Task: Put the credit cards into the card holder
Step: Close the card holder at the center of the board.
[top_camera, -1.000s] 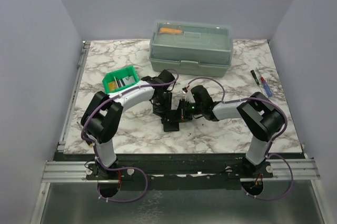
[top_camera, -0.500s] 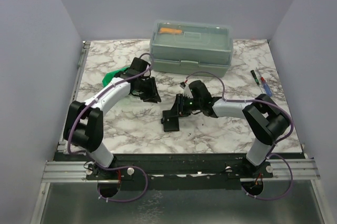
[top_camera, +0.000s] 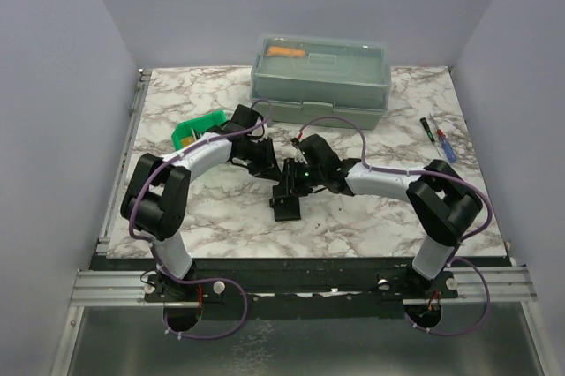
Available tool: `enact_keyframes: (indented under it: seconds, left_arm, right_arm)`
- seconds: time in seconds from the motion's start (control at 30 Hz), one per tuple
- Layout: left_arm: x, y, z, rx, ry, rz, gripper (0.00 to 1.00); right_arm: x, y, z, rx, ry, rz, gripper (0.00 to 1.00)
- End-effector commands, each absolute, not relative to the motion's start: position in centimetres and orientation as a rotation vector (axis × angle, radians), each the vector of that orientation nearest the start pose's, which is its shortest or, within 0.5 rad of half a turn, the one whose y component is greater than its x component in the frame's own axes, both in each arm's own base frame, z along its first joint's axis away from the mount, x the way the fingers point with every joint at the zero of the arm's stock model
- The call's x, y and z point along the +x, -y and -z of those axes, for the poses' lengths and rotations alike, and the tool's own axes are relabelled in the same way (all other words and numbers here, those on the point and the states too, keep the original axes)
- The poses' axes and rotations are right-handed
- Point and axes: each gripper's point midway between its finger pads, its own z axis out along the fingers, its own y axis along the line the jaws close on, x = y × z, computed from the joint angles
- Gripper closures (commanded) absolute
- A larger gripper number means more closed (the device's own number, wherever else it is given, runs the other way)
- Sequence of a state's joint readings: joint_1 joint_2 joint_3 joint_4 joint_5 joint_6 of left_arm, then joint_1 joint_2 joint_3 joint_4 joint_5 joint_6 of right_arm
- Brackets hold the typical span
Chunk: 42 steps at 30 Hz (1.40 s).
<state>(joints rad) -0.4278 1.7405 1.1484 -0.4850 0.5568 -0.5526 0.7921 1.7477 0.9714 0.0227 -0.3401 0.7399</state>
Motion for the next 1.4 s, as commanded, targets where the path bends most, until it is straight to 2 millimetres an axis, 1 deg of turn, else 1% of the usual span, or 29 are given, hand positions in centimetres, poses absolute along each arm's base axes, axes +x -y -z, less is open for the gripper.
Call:
enact_keyframes:
  seconds: [0.0, 0.17, 0.4, 0.47, 0.57, 0.63, 0.8, 0.93, 0.97, 1.03, 1.07, 1.17, 1.37]
  left_arm:
    - [28.6, 25.8, -7.3, 0.048, -2.800, 1.067, 0.85]
    - [28.5, 25.8, -7.0, 0.044, -2.806, 1.068, 0.85]
    - [28.6, 25.8, -7.2, 0.048, -2.801, 1.071, 0.85]
    - [28.6, 25.8, -7.2, 0.046, -2.799, 1.067, 0.85]
    - [28.5, 25.8, -7.2, 0.045, -2.802, 1.069, 0.85]
    - [28.6, 25.9, -7.1, 0.045, -2.806, 1.071, 0.85]
    - [28.3, 27.0, -6.9, 0.093, -2.814, 1.082, 0.87]
    - [28.0, 27.7, -6.2, 0.112, -2.836, 1.069, 0.88]
    - [27.9, 27.7, -5.9, 0.115, -2.843, 1.062, 0.88]
    - [27.7, 27.8, -5.5, 0.117, -2.854, 1.053, 0.89]
    - [27.7, 27.7, -5.4, 0.115, -2.859, 1.048, 0.89]
    - [27.6, 27.7, -5.3, 0.114, -2.861, 1.043, 0.90]
    - [27.6, 27.6, -5.0, 0.114, -2.868, 1.038, 0.90]
  right_arm:
    - [24.2, -36.7, -5.6, -0.277, -2.590, -1.003, 0.70]
    - [23.7, -37.4, -5.6, -0.301, -2.590, -1.040, 0.73]
    - [23.6, -37.5, -5.2, -0.302, -2.600, -1.038, 0.77]
    - [23.6, -37.5, -5.2, -0.300, -2.600, -1.036, 0.83]
    - [23.7, -37.4, -5.5, -0.293, -2.589, -1.031, 0.95]
    - [23.7, -37.3, -5.9, -0.290, -2.580, -1.026, 1.00]
    - [23.7, -37.0, -6.4, -0.282, -2.576, -1.020, 1.00]
    - [23.6, -36.7, -6.2, -0.271, -2.588, -1.000, 1.00]
    - [23.7, -36.5, -6.1, -0.267, -2.594, -0.983, 0.98]
    - [23.8, -36.3, -5.9, -0.258, -2.601, -0.961, 0.88]
    - [23.8, -36.3, -5.8, -0.260, -2.604, -0.956, 0.86]
    - [23.8, -36.3, -5.6, -0.265, -2.609, -0.958, 0.82]
    - [23.8, -36.4, -5.9, -0.281, -2.597, -0.965, 0.78]
